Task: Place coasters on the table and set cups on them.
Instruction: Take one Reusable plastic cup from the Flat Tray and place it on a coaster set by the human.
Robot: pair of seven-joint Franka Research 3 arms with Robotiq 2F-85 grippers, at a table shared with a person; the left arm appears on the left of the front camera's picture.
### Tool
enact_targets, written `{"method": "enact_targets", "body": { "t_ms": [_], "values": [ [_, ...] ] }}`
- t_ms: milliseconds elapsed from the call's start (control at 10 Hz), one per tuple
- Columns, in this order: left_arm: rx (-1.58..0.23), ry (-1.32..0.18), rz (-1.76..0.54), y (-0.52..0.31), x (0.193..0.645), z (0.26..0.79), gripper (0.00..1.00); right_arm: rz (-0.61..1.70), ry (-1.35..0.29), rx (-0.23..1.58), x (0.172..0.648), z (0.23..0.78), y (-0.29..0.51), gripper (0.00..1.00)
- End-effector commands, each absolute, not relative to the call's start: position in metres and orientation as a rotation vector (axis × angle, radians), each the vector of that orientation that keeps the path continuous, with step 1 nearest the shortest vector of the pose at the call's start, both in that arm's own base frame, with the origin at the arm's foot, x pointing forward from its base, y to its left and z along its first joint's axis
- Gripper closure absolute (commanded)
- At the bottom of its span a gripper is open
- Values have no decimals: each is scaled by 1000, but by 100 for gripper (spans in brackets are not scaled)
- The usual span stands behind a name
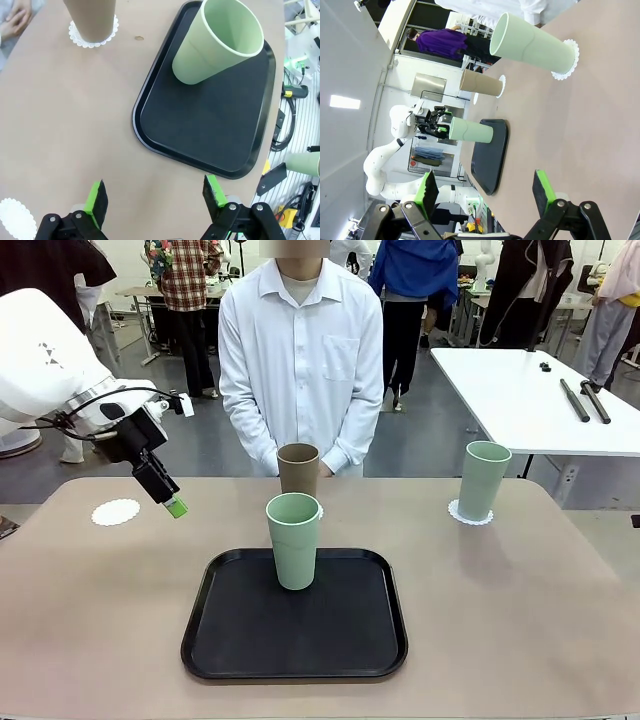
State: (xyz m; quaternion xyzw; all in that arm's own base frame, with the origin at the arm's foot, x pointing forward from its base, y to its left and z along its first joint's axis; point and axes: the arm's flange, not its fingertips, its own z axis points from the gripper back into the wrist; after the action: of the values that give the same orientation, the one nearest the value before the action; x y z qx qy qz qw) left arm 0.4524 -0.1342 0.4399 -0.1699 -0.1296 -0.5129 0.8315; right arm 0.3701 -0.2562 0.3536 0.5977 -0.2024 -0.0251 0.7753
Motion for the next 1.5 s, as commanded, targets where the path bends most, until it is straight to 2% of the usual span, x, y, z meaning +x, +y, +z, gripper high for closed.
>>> {"method": "enact_targets", "body": {
  "t_ms": [0, 200, 600, 800, 900, 1100, 1400],
  "values": [
    [-341, -285, -1089, -138, 452, 441, 0, -56, -440, 1295, 369, 354, -256, 0],
    [-359, -277, -1090, -135, 452, 440, 0, -56, -440, 1295, 369, 354, -256, 0],
    [-746, -670, -1391, -152, 452, 416, 0, -56, -440, 1295, 369, 354, -256, 0],
    [-852, -904, -1345, -146, 452, 390, 0, -56, -440, 1295, 369, 354, -256, 0],
    [-946, -968, -1300, -138, 451, 374, 0, -56, -440, 1295, 369, 354, -256, 0],
    [-1037, -1023, -1235, -130, 450, 347, 0, -56, -440, 1295, 369, 354, -256, 0],
    [-1109, -955, -1191, -129, 453, 306, 0, -56, -440, 1295, 369, 354, -256, 0]
  ]
}}
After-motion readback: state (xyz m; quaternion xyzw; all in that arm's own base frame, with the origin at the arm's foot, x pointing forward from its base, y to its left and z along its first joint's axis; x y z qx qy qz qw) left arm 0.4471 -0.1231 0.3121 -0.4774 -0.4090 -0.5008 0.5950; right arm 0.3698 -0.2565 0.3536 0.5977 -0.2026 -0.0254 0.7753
